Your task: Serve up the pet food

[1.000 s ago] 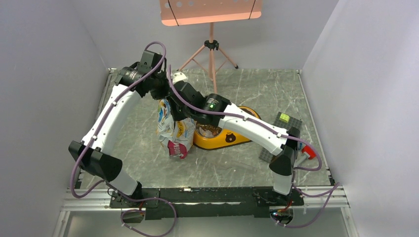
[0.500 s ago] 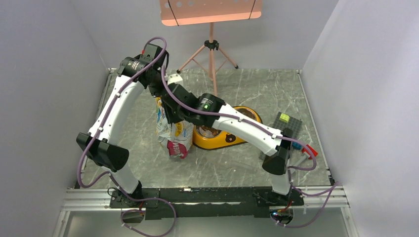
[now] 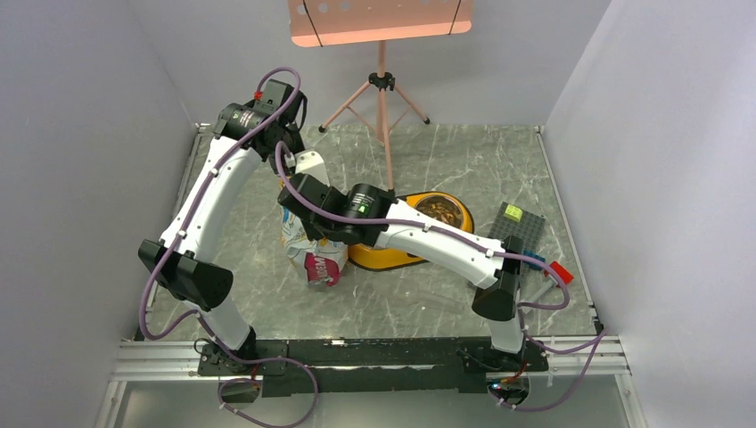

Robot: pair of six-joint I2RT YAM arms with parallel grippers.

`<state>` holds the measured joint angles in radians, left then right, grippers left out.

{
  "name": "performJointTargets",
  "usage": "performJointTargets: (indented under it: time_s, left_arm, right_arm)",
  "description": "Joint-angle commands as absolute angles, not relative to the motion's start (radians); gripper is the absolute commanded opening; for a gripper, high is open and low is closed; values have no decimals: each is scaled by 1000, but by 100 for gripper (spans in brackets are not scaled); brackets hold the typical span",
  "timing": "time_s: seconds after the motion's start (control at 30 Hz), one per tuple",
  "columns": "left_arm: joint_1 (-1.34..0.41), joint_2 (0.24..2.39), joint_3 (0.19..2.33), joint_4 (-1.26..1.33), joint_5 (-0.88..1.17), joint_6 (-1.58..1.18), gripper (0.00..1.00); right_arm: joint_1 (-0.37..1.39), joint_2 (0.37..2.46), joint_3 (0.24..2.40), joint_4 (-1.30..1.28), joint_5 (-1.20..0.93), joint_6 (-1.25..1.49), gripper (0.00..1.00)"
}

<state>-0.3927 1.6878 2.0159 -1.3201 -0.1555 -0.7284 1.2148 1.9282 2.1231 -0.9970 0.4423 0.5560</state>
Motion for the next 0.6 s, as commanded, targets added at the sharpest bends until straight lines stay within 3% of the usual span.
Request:
performJointTargets:
  time_s: [0.0,0.03,0.13,0.23,0.27,0.3,0.33,0.53,0.57]
  left_arm:
    - [-379,1612,2078,-1153,-282,-760,0]
    - [-378,1611,2080,-1151,-281,-761,0]
    - [-377,1622,2099,-1163,-281,-761,0]
    - [-376,1624,2099,-1164,-286,-766,0]
    - [-376,1621,2093,-1160,-289,-766,0]
    - [-375,1618,2089,-1156,-293,-765,0]
    - [-373,1616,2084,-1154,-298,-765,0]
    - [-364,1615,2081,-1145,-298,-759,0]
    - [-364,1614,2079,-1142,-298,-757,0]
  right_arm:
    - [1261,1915,2210,-1118,536,538,0]
    - [1261,1916,2216,-1130,541,551,0]
    - [1262,1873,2127,-1066,505,560,20]
    - [1263,1868,2110,-1062,476,567,28]
    - [1263,1877,2116,-1073,470,566,23]
    - [1265,1876,2115,-1077,458,564,4]
    - [1270,1867,2102,-1076,454,562,0]
    - [1302,1803,2031,-1060,461,552,0]
    - [1301,1802,2030,-1071,462,559,7]
